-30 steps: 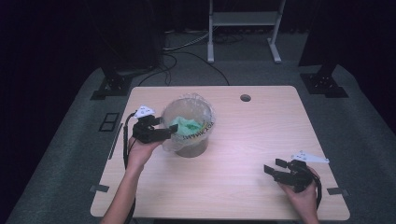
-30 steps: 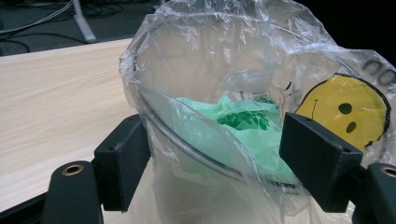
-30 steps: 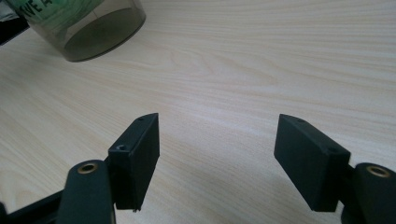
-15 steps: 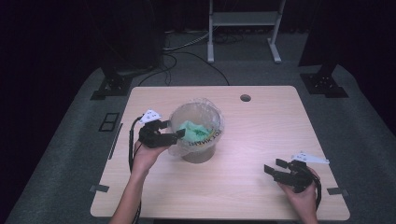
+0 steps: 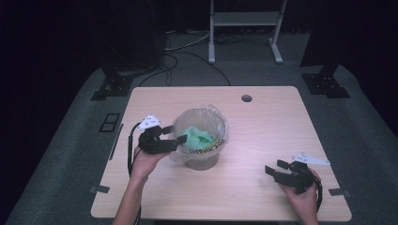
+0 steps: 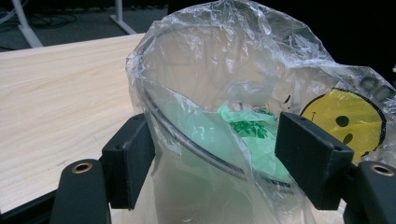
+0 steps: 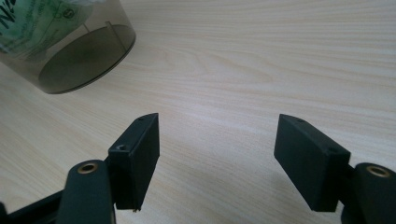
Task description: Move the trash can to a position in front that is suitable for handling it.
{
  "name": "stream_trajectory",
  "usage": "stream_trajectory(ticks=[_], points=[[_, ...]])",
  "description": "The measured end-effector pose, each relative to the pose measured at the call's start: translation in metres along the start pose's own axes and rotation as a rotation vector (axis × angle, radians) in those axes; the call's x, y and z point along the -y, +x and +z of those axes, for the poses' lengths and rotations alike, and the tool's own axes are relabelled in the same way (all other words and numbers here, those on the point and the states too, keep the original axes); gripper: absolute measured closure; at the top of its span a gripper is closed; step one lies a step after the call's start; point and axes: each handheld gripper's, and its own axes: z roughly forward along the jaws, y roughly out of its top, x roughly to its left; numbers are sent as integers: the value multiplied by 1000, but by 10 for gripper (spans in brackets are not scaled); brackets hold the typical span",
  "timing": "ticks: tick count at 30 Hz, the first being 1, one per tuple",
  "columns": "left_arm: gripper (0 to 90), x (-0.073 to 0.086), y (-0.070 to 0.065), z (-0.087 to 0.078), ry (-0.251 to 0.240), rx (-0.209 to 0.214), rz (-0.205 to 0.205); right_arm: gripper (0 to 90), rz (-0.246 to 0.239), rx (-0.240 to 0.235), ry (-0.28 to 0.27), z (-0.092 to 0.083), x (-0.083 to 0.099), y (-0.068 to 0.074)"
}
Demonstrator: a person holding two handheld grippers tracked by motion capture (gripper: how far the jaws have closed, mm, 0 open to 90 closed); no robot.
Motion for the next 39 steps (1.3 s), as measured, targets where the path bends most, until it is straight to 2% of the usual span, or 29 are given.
stream_trajectory(ticks=[8,17,29,33,36,39], points=[[338,0,0,-6,7,19,-4,304,-6,-5,5,1,0,1],[428,3,5,-7,-27,36,-50,304,-8,-8,7,2,0,1],[451,4,6,-7,-36,32,-60,304,-10,-10,8,2,1,1],[447,5,7,-6,-41,34,-55,304,-7,-11,12,3,1,2],[417,4,5,-8,-46,-14,-21,304,-8,-10,12,3,1,2],[437,3,4,-10,-56,-29,-1,304,-10,-10,10,3,1,2]])
